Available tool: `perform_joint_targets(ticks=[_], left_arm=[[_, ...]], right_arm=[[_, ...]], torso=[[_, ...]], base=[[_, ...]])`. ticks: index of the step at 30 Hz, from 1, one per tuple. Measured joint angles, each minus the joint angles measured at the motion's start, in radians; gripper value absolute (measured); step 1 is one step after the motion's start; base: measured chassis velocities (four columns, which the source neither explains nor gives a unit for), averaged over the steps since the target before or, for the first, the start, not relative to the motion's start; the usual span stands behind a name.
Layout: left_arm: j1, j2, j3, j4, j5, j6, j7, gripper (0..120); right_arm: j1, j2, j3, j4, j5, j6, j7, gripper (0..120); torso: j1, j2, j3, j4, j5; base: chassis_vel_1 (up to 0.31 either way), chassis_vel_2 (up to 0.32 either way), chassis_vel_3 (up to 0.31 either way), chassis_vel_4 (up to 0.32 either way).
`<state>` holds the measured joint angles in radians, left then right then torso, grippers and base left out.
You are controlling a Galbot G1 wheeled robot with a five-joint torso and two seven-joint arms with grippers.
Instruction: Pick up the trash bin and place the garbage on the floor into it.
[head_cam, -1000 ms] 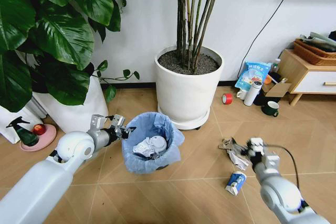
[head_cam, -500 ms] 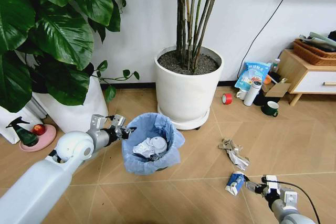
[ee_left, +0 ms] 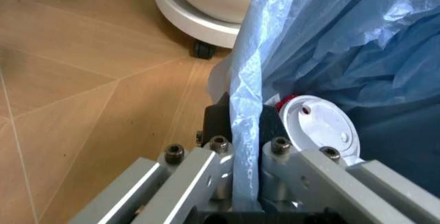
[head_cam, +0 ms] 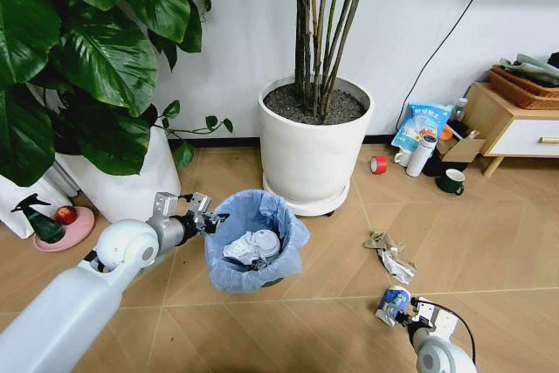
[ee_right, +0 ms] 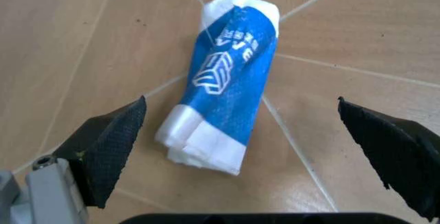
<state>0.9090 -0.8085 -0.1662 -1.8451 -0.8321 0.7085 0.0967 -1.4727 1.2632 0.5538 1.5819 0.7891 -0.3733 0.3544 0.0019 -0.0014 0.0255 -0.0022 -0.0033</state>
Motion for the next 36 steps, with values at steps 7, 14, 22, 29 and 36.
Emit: perform_joint_targets(ticks=[7, 14, 22, 29, 36], left_arm=[[-0.005, -0.003, 0.005, 0.0, 0.001, 0.0, 0.002, 0], [-0.003, 0.002, 0.003, 0.001, 0.001, -0.001, 0.004, 0], [-0.005, 0.002, 0.003, 0.001, 0.001, -0.003, 0.005, 0], [0.001, 0.003, 0.003, -0.001, 0.002, -0.004, 0.005, 0], [0.003, 0.003, 0.003, -0.004, 0.0, -0.004, 0.005, 0]], right_arm=[[0.057, 0.013, -0.001, -0.064, 0.0, 0.007, -0.016, 94], [0.083, 0.029, -0.008, -0.1, 0.003, 0.007, -0.027, 65], [0.097, 0.039, -0.012, -0.127, -0.032, 0.03, -0.035, 39], [0.098, 0.044, -0.003, -0.135, -0.102, 0.049, -0.063, 11], [0.07, 0.04, 0.023, -0.031, -0.217, 0.112, -0.098, 0]], torso=[[0.0, 0.0, 0.0, 0.0, 0.0003], [0.0, 0.0, 0.0, 0.0, 0.0001], [0.0, 0.0, 0.0, -0.0001, 0.0002], [0.0, 0.0, 0.0, 0.0, 0.0003], [0.0, 0.0, 0.0, 0.0, 0.0002]], base=[[0.0, 0.0, 0.0, 0.0], [0.0, 0.0, 0.0, 0.0], [0.0, 0.0, 0.0, 0.0], [0.0, 0.0, 0.0, 0.0], [0.0, 0.0, 0.0, 0.0]])
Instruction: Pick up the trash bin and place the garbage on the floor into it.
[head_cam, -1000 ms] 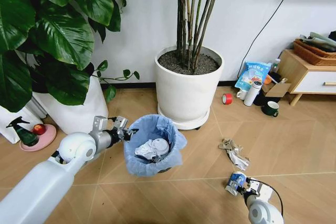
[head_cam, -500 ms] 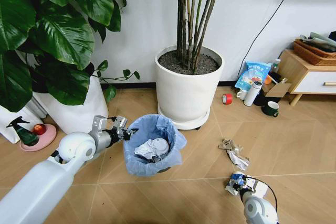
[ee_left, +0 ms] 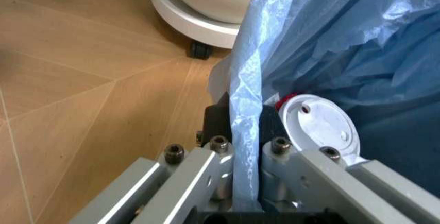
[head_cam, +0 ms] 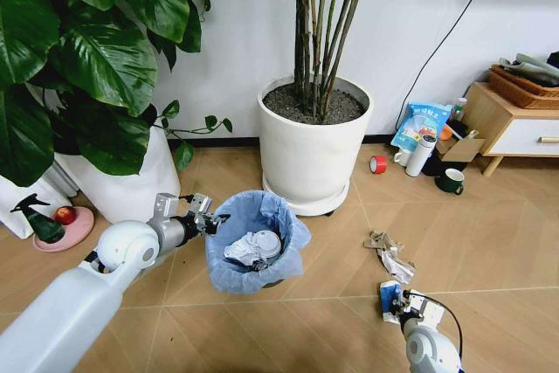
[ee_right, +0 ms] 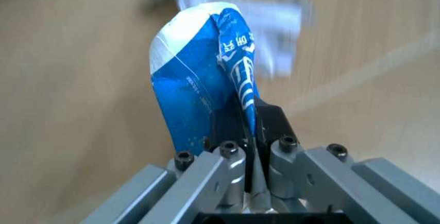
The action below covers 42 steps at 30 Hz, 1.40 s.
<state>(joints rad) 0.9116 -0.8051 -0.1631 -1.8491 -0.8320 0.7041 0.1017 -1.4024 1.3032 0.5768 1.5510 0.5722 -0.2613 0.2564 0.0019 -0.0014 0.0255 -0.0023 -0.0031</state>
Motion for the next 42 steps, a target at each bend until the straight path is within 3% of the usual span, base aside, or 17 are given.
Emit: perform_joint_targets(ticks=[8, 11, 12, 15, 19, 26, 28, 30, 34, 40, 42], left_arm=[[-0.001, -0.001, 0.005, -0.004, -0.005, 0.0, -0.003, 0], [-0.008, -0.006, 0.015, -0.003, -0.008, 0.0, -0.007, 0], [-0.008, -0.006, 0.015, -0.003, -0.008, 0.0, -0.007, 0], [-0.012, -0.011, 0.024, 0.003, -0.01, 0.001, -0.012, 0], [-0.025, -0.018, 0.038, 0.013, -0.01, 0.004, -0.015, 0], [-0.05, -0.029, 0.067, 0.026, -0.009, 0.019, -0.036, 0], [-0.062, -0.036, 0.081, 0.034, -0.008, 0.022, -0.039, 0], [-0.063, -0.038, 0.083, 0.035, -0.008, 0.022, -0.04, 0], [-0.068, -0.051, 0.09, 0.054, -0.005, 0.023, -0.041, 0], [-0.072, -0.06, 0.089, 0.063, -0.006, 0.023, -0.041, 0], [-0.072, -0.06, 0.081, 0.067, -0.008, 0.023, -0.039, 0]], right_arm=[[-0.036, -0.071, 0.025, 0.27, -0.129, 0.082, -0.11, 0], [-0.021, -0.158, -0.003, 0.406, -0.107, 0.089, -0.132, 0], [-0.021, -0.158, -0.003, 0.406, -0.107, 0.089, -0.132, 0], [0.017, -0.286, -0.063, 0.529, -0.056, 0.11, -0.141, 0], [0.068, -0.374, -0.139, 0.614, 0.011, 0.116, -0.156, 0], [0.217, -0.435, -0.316, 0.653, 0.099, 0.118, -0.18, 0], [0.352, -0.444, -0.456, 0.614, 0.128, 0.122, -0.188, 0], [0.385, -0.444, -0.496, 0.6, 0.134, 0.126, -0.188, 0], [0.515, -0.429, -0.688, 0.546, 0.164, 0.135, -0.177, 0], [0.538, -0.407, -0.787, 0.52, 0.143, 0.134, -0.123, 0], [0.52, -0.394, -0.803, 0.498, 0.127, 0.137, -0.109, 9]], torso=[[0.0, 0.0, 0.0, 0.0, -0.0001], [0.0, 0.0, 0.0, -0.0001, 0.0003], [0.0, 0.0, 0.0, -0.0001, 0.0003], [0.0, 0.0, 0.0, 0.0, -0.0002], [0.0, 0.0, 0.0, 0.0001, -0.0001], [0.0, 0.0, 0.0, -0.0002, -0.0002], [0.0, 0.0, 0.0, 0.0002, 0.0], [0.0, 0.0, 0.0, 0.0001, 0.0], [0.0, 0.0, 0.0, 0.0003, -0.0001], [0.0, 0.0, 0.0, 0.0, -0.0002], [0.0, 0.0, 0.0, -0.0001, 0.0001]], base=[[0.0, 0.0, 0.0, 0.0], [0.0, 0.0, 0.0, 0.0], [0.0, 0.0, 0.0, 0.0], [0.0, 0.0, 0.0, 0.0], [0.0, 0.0, 0.0, 0.0], [0.0, 0.0, 0.0, 0.0], [0.0, 0.0, 0.0, 0.0], [0.0, 0.0, 0.0, 0.0], [0.0, 0.0, 0.0, 0.0], [0.0, 0.0, 0.0, 0.0], [0.0, 0.0, 0.0, 0.0]])
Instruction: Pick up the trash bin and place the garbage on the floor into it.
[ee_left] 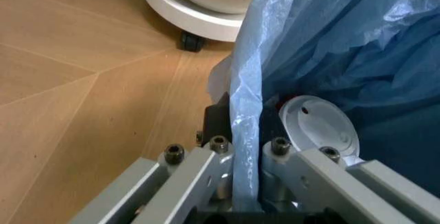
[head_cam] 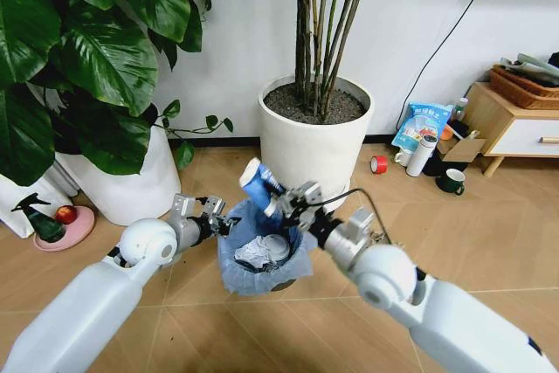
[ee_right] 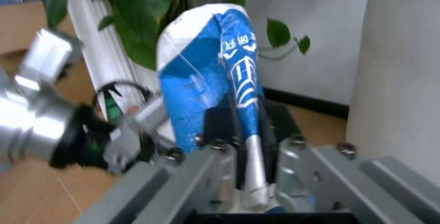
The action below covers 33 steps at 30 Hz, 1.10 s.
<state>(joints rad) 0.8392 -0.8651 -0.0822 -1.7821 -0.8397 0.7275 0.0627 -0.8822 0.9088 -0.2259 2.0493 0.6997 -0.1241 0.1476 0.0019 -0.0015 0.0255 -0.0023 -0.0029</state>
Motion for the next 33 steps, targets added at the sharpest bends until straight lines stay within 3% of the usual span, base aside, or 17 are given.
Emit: perform_joint_targets(ticks=[8, 12, 18, 21, 26, 31, 33], left_arm=[[-0.003, 0.002, -0.006, 0.003, -0.003, 0.0, 0.01, 0], [-0.007, 0.003, -0.006, 0.005, -0.003, 0.0, 0.015, 0], [-0.001, 0.003, -0.014, 0.005, -0.002, -0.002, 0.015, 0], [0.011, 0.009, -0.029, 0.005, 0.001, -0.005, 0.015, 0], [0.023, 0.016, -0.048, 0.006, 0.001, -0.012, 0.009, 0], [0.036, 0.033, -0.065, -0.011, -0.001, -0.015, 0.01, 0], [0.038, 0.035, -0.066, -0.013, -0.001, -0.015, 0.009, 0]], right_arm=[[-0.012, 0.014, -0.002, -0.015, -0.009, 0.002, 0.002, 32], [-0.011, 0.02, 0.003, -0.018, -0.009, 0.001, 0.005, 52], [-0.011, 0.031, 0.039, -0.019, -0.006, -0.001, 0.038, 70], [-0.03, 0.033, 0.133, -0.034, -0.002, -0.015, 0.086, 86], [-0.124, 0.027, 0.317, -0.116, -0.025, -0.029, 0.101, 98], [-0.245, 0.024, 0.485, -0.268, -0.086, -0.027, 0.049, 100], [-0.257, 0.025, 0.505, -0.309, -0.107, -0.02, 0.024, 100]], torso=[[0.0, 0.0, 0.0, 0.0, -0.0002], [0.0, 0.0, 0.0, 0.0, -0.0001], [0.0, 0.0, 0.0, 0.0001, 0.0], [0.0, 0.0, 0.0, 0.0003, -0.0001], [0.0, 0.0, 0.0, 0.0001, -0.0001], [0.0, 0.0, 0.0, -0.0003, 0.0], [0.0, 0.0, 0.0, -0.0003, 0.0001]], base=[[0.0, 0.0, 0.0, 0.0], [0.0, 0.0, 0.0, 0.0], [0.0, 0.0, 0.0, 0.0], [0.0, 0.0, 0.0, 0.0], [0.0, 0.0, 0.0, 0.0], [0.0, 0.0, 0.0, 0.0], [0.0, 0.0, 0.0, 0.0]])
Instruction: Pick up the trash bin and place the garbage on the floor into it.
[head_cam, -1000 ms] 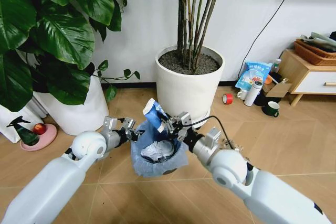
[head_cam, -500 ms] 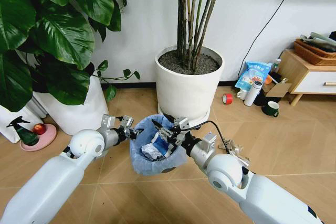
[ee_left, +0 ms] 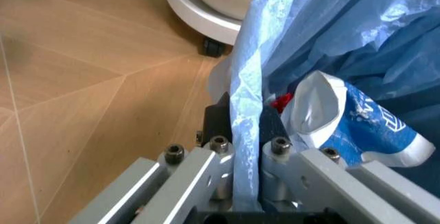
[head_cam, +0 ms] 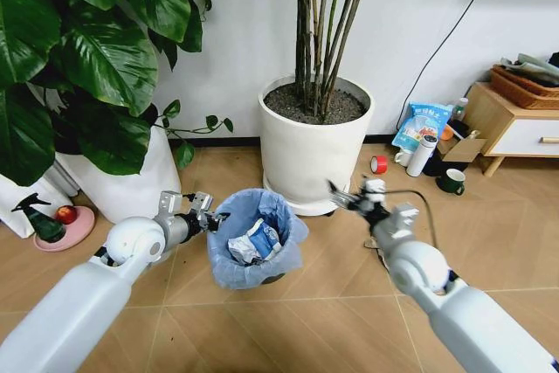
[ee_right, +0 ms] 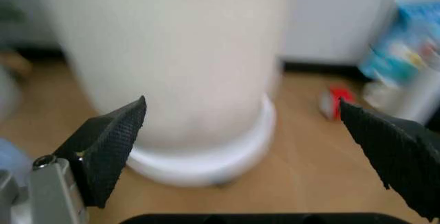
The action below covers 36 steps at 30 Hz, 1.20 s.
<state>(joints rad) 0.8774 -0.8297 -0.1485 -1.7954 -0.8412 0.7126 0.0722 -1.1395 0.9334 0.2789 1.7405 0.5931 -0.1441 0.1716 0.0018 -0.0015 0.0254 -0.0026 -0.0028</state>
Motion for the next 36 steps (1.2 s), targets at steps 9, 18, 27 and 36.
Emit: perform_joint_targets(ticks=[9, 18, 27, 36], left_arm=[[0.007, 0.015, -0.004, -0.023, -0.005, 0.0, 0.001, 0], [0.004, 0.014, 0.0, -0.024, -0.01, 0.0, 0.001, 0], [0.001, 0.006, 0.004, -0.018, -0.011, -0.001, 0.004, 0], [0.001, 0.01, 0.002, -0.017, -0.01, -0.003, 0.013, 0]], right_arm=[[0.006, 0.023, 0.082, -0.313, -0.076, -0.042, -0.202, 100], [0.047, 0.031, 0.118, -0.486, -0.163, -0.055, -0.357, 100], [0.051, 0.061, 0.119, -0.612, -0.187, -0.073, -0.413, 100], [0.081, 0.127, 0.125, -0.686, -0.221, -0.077, -0.416, 71]], torso=[[0.0, 0.0, 0.0, 0.0004, -0.0001], [0.0, 0.0, 0.0, 0.0004, -0.0001], [0.0, 0.0, 0.0, 0.0003, -0.0003], [0.0, 0.0, 0.0, 0.0003, -0.0003]], base=[[0.0, 0.0, 0.0, 0.0], [0.0, 0.0, 0.0, 0.0], [0.0, 0.0, 0.0, 0.0], [0.0, 0.0, 0.0, 0.0]])
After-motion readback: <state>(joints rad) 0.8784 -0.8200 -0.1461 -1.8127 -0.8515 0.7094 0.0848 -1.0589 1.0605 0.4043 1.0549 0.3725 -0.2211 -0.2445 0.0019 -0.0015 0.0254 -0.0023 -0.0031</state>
